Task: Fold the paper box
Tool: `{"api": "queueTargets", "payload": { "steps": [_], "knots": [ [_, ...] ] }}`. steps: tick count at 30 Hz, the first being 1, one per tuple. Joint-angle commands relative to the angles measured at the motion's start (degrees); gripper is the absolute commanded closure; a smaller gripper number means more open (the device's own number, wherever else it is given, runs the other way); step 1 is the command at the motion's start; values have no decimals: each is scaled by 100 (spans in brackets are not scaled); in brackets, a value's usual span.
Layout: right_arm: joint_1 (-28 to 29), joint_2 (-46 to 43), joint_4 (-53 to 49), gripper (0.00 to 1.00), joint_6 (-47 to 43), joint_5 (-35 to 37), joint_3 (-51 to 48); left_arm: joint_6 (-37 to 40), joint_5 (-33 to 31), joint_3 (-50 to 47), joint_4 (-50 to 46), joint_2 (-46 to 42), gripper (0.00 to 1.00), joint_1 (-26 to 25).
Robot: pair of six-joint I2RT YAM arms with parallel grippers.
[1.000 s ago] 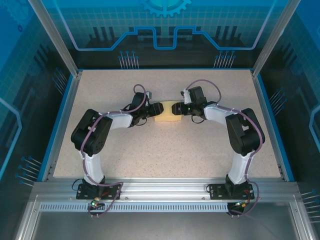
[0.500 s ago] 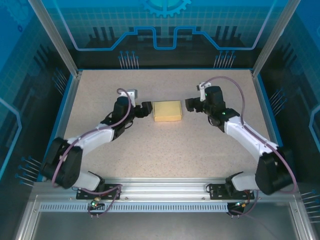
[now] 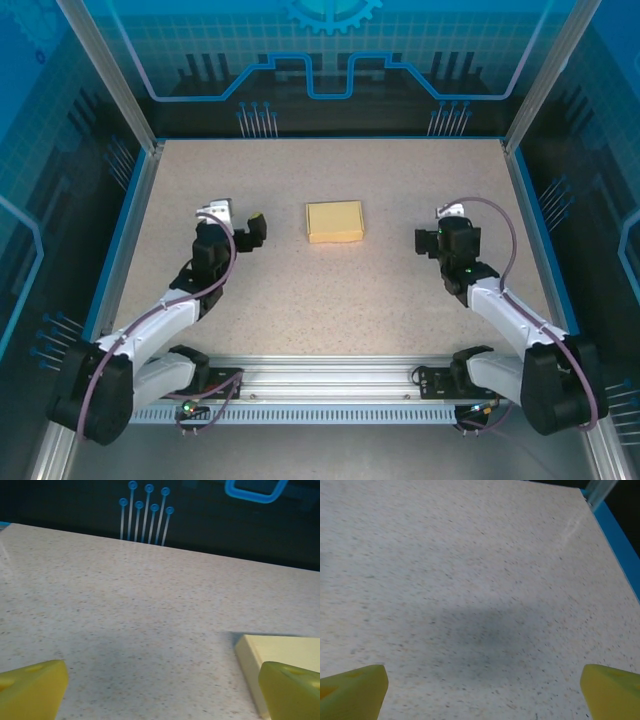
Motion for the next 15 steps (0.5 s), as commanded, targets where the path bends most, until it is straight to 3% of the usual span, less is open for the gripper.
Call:
{"api": "queueTargets", "payload": {
  "steps": [1, 3, 9, 15],
  "knots": [
    [-206, 51, 1071, 0, -151, -307, -282, 360, -225, -122, 322, 291, 1, 276],
    [-214, 166, 1272, 0, -323, -393, -328, 198, -178, 7, 136, 386, 1, 486],
    [-235, 527, 1883, 0, -537, -559, -457, 513, 120, -130, 965, 812, 1, 836],
    [-326, 807, 2250, 0, -544, -786, -434, 710, 392, -38, 752, 1145, 1, 986]
  ]
}}
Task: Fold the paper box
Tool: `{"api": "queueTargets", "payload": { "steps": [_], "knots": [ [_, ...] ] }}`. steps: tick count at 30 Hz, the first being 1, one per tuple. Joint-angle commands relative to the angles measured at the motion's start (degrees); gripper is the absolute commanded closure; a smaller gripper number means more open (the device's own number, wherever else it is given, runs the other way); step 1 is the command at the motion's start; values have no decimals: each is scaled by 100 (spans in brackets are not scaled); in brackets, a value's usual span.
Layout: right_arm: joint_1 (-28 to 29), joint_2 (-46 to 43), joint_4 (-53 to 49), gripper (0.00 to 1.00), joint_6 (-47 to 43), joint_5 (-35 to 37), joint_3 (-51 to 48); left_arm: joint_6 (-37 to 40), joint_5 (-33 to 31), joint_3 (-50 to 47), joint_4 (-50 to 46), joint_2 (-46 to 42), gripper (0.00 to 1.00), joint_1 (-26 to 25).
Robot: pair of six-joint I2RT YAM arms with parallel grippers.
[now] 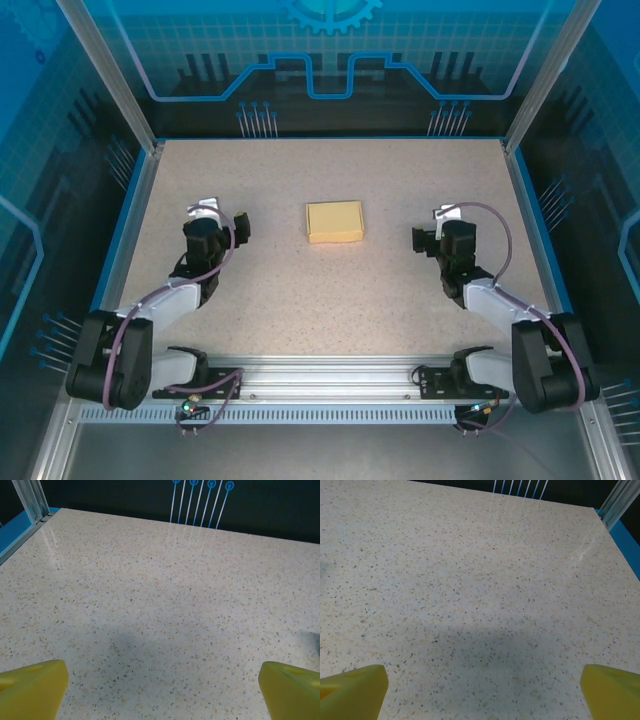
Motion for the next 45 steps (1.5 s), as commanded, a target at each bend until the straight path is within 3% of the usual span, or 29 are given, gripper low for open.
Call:
{"api": "queueTargets", "payload": {
  "steps": [1, 4, 5, 9, 13, 15, 17, 21, 45],
  "knots": [
    [-132, 194, 599, 0, -53, -250, -43, 332, 275, -50, 295, 241, 1, 132],
    [-165, 473, 962, 0, 0, -410, -26, 470, 597, -270, 1072, 664, 1, 313],
    [-171, 584, 1079, 0, -10, -480, -10, 425, 699, -172, 768, 631, 1, 361],
    [-177, 830, 1399, 0, -214, -577, 3, 678, 1086, -303, 1370, 800, 1, 497],
    [-185, 1144, 2105, 0, -288, -717, -225, 723, 1443, -897, 3738, 1885, 1, 693],
    [-207, 1315, 2388, 0, -336, -840, -273, 624, 1395, -787, 2932, 1570, 1, 712],
    [-281, 1367, 2317, 0, -289, -1001, -236, 692, 1545, -675, 3040, 1751, 1, 721],
    [-510, 1578, 2283, 0, -187, -1399, -127, 684, 1555, -348, 2302, 1682, 1, 720],
    [-495, 1552, 2229, 0, -199, -1401, -121, 731, 1566, -368, 2374, 1701, 1, 686]
  ]
}}
